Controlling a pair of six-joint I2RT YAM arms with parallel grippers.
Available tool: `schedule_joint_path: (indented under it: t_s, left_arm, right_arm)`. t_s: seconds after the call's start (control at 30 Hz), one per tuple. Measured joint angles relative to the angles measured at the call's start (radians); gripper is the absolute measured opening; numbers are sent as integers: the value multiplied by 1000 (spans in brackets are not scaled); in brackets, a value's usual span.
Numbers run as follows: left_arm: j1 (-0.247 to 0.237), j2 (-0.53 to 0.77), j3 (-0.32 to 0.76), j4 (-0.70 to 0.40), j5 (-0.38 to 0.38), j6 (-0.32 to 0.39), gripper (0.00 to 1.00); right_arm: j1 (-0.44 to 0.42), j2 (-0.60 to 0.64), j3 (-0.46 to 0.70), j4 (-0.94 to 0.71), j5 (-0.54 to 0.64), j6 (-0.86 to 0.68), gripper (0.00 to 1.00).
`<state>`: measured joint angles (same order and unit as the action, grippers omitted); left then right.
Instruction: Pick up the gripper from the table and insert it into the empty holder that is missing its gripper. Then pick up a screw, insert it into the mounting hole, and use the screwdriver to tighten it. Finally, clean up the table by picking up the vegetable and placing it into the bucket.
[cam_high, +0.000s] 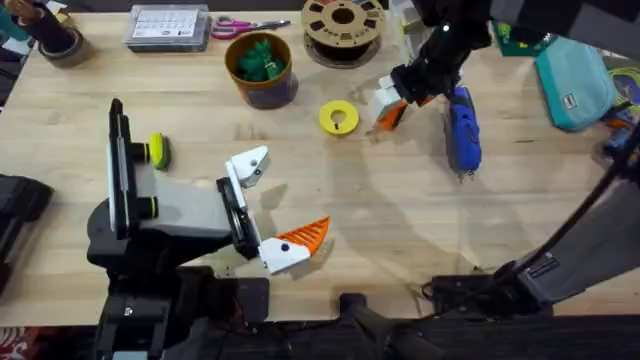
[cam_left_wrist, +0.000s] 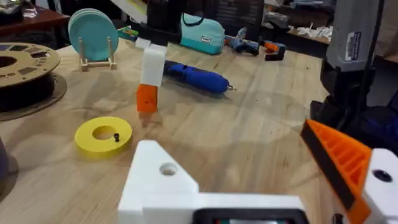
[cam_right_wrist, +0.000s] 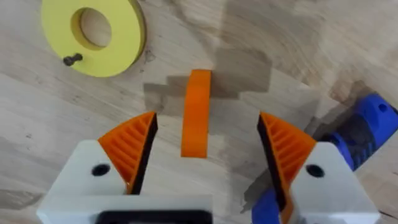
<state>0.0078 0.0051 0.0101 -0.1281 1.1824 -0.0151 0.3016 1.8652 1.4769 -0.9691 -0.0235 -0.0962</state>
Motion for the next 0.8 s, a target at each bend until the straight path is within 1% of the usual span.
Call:
schedule_joint_path:
  t_s: [0.23,0.27,0.33,0.47,0.53,0.57,0.8]
  left_arm:
    - [0,0,0,0,0,0,985]
    - [0,0,0,0,0,0,985]
    - [0,0,0,0,0,0,985]
    - [0,0,0,0,0,0,985]
    - [0,0,0,0,0,0,985]
    - [0,0,0,0,0,0,985]
    - [0,0,0,0,0,0,985]
  right_arm:
    - [0,9,0,27,0,14,826]
    - [0,9,0,27,0,14,780]
    - [0,9,0,27,0,16,664]
    - [0,9,0,27,0,21,222]
    - [0,9,0,29,0,21,59]
    - [0,9,0,31,0,21,15]
    - [0,9,0,30,0,21,12]
